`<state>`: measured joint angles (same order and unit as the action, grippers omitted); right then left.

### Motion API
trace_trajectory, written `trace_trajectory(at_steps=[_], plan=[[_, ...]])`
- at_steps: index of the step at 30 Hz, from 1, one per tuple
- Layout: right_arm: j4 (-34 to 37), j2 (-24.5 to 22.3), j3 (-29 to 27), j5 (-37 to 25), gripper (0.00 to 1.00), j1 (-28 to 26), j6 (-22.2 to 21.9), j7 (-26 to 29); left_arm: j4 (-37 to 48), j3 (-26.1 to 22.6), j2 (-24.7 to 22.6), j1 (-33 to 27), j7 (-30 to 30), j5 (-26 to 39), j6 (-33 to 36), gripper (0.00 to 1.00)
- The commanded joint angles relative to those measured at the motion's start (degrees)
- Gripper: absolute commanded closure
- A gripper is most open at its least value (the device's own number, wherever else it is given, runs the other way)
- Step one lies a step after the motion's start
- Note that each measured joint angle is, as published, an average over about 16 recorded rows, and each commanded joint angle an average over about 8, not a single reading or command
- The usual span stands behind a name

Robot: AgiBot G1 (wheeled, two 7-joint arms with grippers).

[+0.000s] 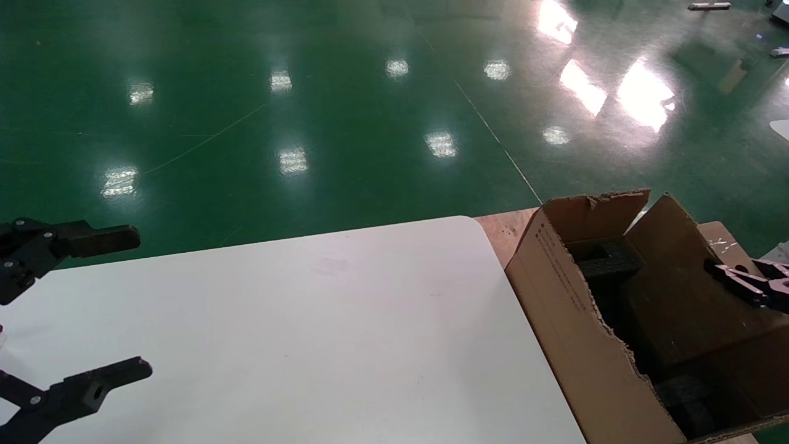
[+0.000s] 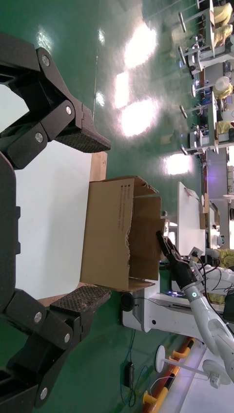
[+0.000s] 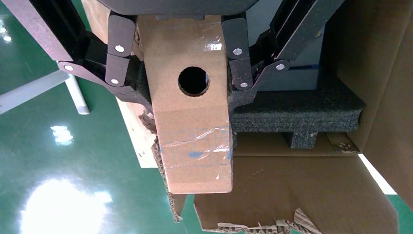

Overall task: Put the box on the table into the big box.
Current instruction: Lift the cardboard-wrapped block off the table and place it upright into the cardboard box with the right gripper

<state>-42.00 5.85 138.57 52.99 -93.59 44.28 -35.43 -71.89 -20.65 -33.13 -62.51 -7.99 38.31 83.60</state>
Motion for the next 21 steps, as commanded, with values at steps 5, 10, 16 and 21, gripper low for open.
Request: trace_trajectory(at_steps=[5, 10, 16, 21], plan=[[1.3, 1.2, 0.6, 2.8, 1.00, 2.7, 1.5, 0.1, 0.0, 0.0, 0.0, 0.0, 0.0, 0.0, 0.0, 0.00], [2.1, 1.8, 0.9, 4.8, 1.00, 4.6, 2.3, -0.1, 0.0, 0.0, 0.0, 0.0, 0.0, 0.0, 0.0, 0.00], [3.3, 2.5, 1.4, 6.8, 1.00, 7.0, 3.3, -0.3, 0.0, 0.0, 0.0, 0.0, 0.0, 0.0, 0.0, 0.00], [4.2, 3.1, 1.7, 8.3, 1.00, 8.9, 4.0, -0.5, 0.0, 0.0, 0.0, 0.0, 0.0, 0.0, 0.0, 0.00]])
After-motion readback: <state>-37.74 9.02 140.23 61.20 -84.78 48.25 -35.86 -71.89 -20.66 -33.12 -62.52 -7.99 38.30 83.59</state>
